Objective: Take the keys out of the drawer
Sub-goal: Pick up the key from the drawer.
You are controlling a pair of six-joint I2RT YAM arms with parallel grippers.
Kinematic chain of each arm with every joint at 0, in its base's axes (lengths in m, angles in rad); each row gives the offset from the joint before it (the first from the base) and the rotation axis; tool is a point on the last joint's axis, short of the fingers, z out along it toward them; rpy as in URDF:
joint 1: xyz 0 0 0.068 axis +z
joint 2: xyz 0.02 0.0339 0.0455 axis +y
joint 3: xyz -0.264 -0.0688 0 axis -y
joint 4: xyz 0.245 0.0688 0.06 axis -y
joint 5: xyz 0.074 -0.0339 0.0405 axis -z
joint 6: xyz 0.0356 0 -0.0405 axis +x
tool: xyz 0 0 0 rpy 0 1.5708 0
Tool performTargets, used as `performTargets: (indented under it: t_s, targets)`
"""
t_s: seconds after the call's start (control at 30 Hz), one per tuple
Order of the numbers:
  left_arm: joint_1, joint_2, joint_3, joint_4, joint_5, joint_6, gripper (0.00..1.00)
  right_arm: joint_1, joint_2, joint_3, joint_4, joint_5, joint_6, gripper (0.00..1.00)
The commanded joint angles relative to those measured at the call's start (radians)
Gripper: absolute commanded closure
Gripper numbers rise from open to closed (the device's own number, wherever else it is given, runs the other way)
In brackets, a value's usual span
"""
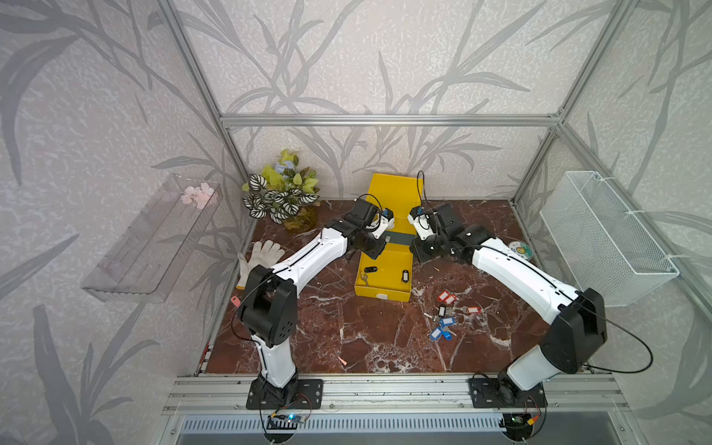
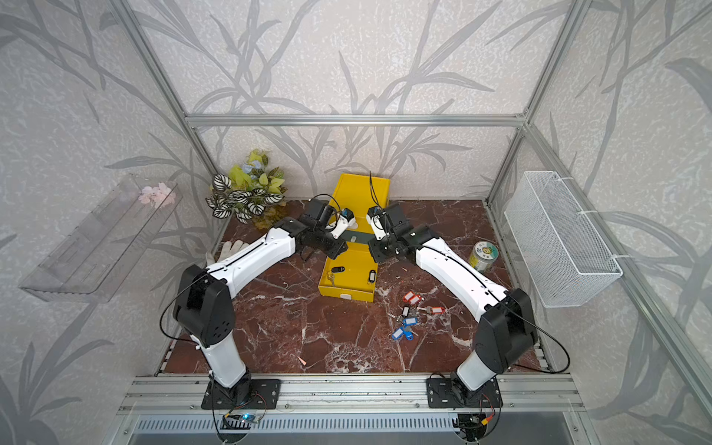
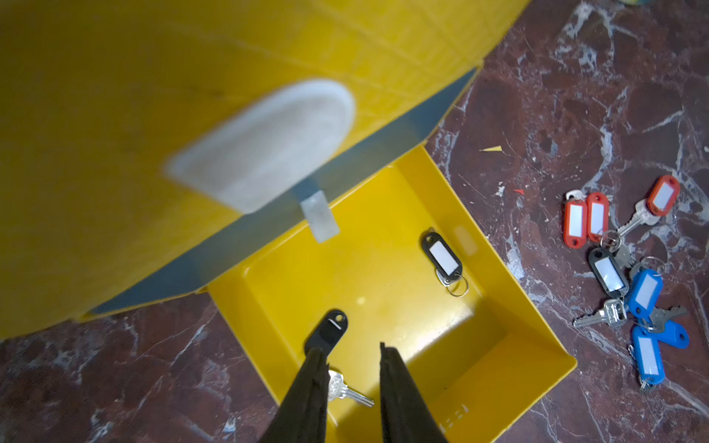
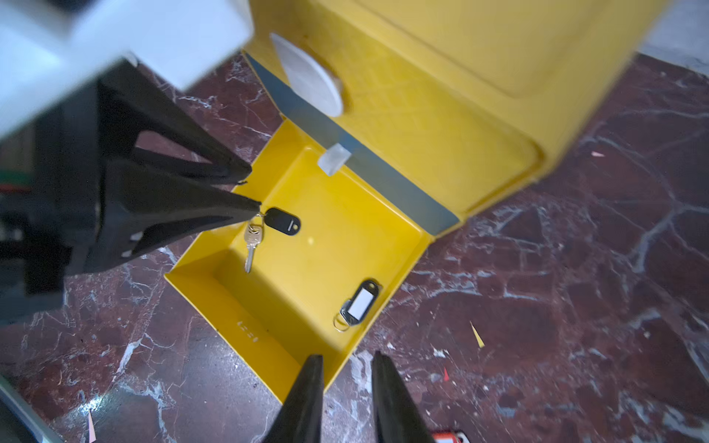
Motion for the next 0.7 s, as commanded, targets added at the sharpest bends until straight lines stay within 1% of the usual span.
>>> performTargets:
  t_s: [0.0,0.13,0.27,0.33,0.43,0.47,0.6,0.67]
  targets:
    - [-0.006,0.066,0.076,-0.029,0.008,-0.082,0.72,-0.041,-0.075,-0.012,-0.055,0.056,0.089,0.74]
    - [-0.010,0.170,0.171,-0.053,0.112,-0.231,0.73,-0.076,-0.107,-0.001,-0.117,0.000,0.127,0.73]
    - [-0.024,0.219,0.175,-0.019,0.177,-0.333,0.74,-0.088,-0.078,0.029,-0.169,-0.010,0.111,0.73]
    - [-0.050,0.223,0.157,-0.015,0.149,-0.352,0.75,-0.094,-0.070,0.027,-0.166,-0.015,0.092,0.73]
    - [-0.095,0.206,0.130,-0.005,0.043,-0.321,0.74,-0.105,-0.075,0.008,-0.143,-0.040,0.084,0.73]
    - [-0.102,0.201,0.130,-0.004,0.035,-0.317,0.74,-0.111,-0.080,0.001,-0.134,-0.058,0.081,0.74]
    - [-0.099,0.160,0.146,-0.020,-0.008,-0.345,0.76,-0.119,-0.069,0.018,-0.117,-0.128,0.077,0.73]
    - [-0.088,0.100,0.113,0.025,-0.057,-0.352,0.78,-0.119,-0.054,0.026,-0.101,-0.166,0.070,0.73]
